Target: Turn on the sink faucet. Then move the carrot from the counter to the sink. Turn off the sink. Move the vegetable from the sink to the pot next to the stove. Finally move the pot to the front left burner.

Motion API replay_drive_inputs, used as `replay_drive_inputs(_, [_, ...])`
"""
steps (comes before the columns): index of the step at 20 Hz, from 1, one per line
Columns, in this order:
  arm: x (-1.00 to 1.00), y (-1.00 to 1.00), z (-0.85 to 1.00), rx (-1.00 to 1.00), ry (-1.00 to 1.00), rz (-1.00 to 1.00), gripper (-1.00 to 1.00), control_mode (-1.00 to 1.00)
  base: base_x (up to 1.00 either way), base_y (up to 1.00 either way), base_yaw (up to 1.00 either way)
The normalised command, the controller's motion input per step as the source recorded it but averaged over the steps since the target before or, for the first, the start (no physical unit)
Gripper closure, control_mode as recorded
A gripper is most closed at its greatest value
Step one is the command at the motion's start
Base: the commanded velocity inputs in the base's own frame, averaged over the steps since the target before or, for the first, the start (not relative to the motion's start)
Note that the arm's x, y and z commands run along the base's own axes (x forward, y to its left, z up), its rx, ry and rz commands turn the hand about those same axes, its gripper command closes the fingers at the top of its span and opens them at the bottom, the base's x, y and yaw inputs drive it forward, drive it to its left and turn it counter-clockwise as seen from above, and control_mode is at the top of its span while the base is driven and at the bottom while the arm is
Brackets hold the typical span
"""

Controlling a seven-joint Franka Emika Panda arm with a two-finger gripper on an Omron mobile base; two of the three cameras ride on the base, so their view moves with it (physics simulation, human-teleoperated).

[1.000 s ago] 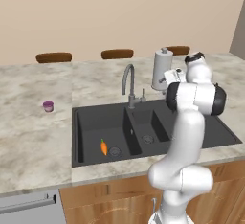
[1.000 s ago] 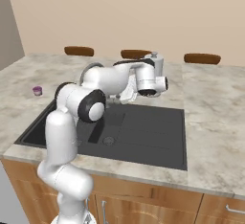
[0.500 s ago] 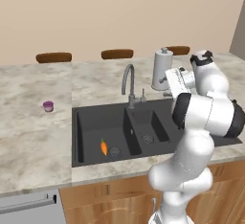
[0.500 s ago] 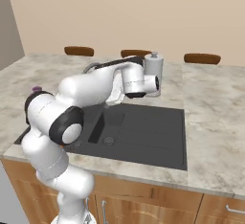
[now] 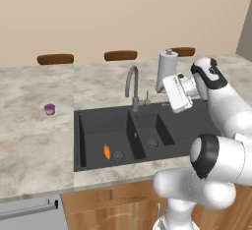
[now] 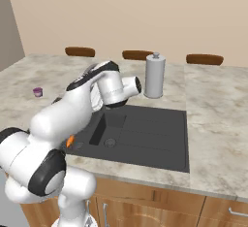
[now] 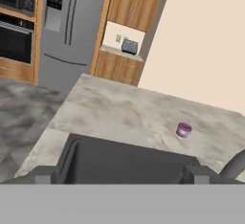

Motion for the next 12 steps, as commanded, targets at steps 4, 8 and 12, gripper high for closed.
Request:
replay_drive_inputs(4, [-0.70,0.60,0.03,-0.07,0.09,-0.07,-1.00,-1.00,0.00,0.00,0.00])
replay_drive_inputs(8, [-0.53,0.54,0.00,-0.06,0.12,-0.13,-1.00,-1.00,0.00,0.00,0.00])
replay_drive_inputs(12, [-0.24,0.56,0.00,-0.06,0.18,-0.17,-1.00,-1.00,0.00,0.00,0.00])
